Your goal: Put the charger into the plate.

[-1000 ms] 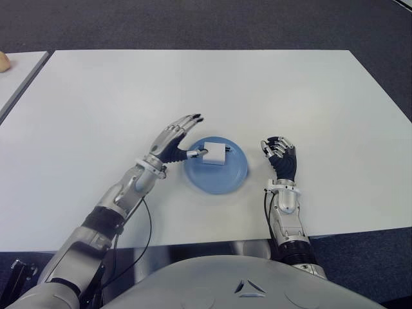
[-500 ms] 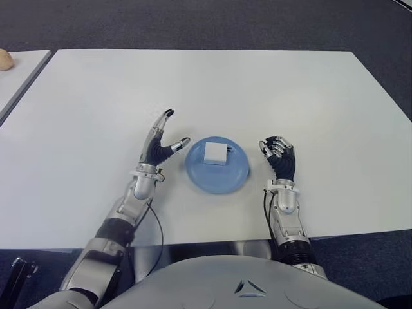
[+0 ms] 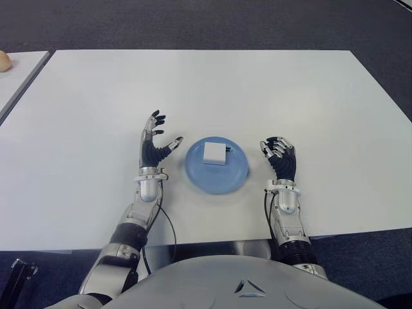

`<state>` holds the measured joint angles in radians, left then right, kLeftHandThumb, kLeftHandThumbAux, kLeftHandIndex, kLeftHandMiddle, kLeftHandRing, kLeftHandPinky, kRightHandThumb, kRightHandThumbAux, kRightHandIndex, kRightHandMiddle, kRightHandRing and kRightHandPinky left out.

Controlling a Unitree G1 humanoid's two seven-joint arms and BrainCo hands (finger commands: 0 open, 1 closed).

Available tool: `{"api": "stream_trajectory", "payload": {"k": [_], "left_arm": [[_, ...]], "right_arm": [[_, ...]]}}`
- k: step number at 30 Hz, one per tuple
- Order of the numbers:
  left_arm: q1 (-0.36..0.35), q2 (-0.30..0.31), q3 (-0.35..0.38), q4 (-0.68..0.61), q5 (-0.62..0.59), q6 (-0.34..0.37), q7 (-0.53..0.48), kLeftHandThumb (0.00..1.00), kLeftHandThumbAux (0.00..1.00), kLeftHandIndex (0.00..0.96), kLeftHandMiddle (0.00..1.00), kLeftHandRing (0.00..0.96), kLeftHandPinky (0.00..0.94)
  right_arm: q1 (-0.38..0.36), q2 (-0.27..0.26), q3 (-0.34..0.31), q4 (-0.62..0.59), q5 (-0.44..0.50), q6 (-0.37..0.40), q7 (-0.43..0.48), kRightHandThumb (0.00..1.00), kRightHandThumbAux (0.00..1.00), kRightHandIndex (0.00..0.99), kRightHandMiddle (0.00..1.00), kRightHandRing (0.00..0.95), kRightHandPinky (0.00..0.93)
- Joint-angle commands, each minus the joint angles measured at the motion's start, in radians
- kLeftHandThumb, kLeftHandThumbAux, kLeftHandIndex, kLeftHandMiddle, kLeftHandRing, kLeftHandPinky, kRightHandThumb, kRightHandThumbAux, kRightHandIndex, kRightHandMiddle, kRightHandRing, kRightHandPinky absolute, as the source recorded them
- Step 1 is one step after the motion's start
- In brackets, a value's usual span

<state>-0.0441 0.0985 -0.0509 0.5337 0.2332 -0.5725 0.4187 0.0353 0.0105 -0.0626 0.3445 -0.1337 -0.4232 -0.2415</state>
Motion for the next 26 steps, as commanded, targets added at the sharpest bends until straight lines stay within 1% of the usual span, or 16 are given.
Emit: {"api": "stream_trajectory", "payload": {"k": [1,2,4,7,13,17,23,26], "left_arm": [[0.024,-0.011,0.031,0.010,-0.054,0.052,-0.050,0.509,0.784,0.372,0.402,0.411,0.448],[0.024,-0.013,0.033,0.007,-0.056,0.058,-0.054,0.574,0.762,0.391,0.417,0.425,0.458],[0.028,-0.018,0.037,-0.003,-0.061,0.079,-0.063,0.632,0.742,0.408,0.442,0.450,0.477],[0.032,-0.025,0.043,-0.007,-0.066,0.091,-0.076,0.675,0.727,0.422,0.485,0.494,0.512],[0.038,-0.028,0.048,-0.005,-0.075,0.109,-0.104,0.698,0.719,0.430,0.540,0.551,0.571],[0.039,-0.029,0.051,0.007,-0.076,0.099,-0.110,0.703,0.717,0.432,0.574,0.584,0.607],[0.036,-0.034,0.052,0.023,-0.085,0.093,-0.130,0.706,0.716,0.433,0.619,0.619,0.610],[0.035,-0.035,0.054,0.023,-0.104,0.113,-0.162,0.708,0.715,0.433,0.625,0.623,0.607]], "right_arm": [[0.010,0.008,0.004,-0.013,0.004,0.004,0.000,0.706,0.729,0.430,0.593,0.603,0.600],[0.010,0.009,0.004,-0.015,0.005,0.005,0.000,0.706,0.729,0.430,0.593,0.603,0.600],[0.014,0.008,0.003,-0.019,0.009,0.010,0.005,0.706,0.729,0.430,0.593,0.602,0.601],[0.015,0.004,-0.001,-0.013,0.016,0.009,0.014,0.706,0.728,0.430,0.592,0.601,0.601],[0.016,0.011,0.002,-0.025,0.012,-0.001,0.013,0.706,0.728,0.431,0.592,0.600,0.600],[0.018,0.014,0.003,-0.035,0.008,0.009,0.011,0.706,0.728,0.431,0.593,0.601,0.604],[0.023,0.014,0.003,-0.043,0.003,0.015,0.009,0.705,0.728,0.431,0.595,0.602,0.601],[0.025,0.013,0.005,-0.045,0.002,0.011,0.009,0.705,0.728,0.431,0.596,0.602,0.602]]}}
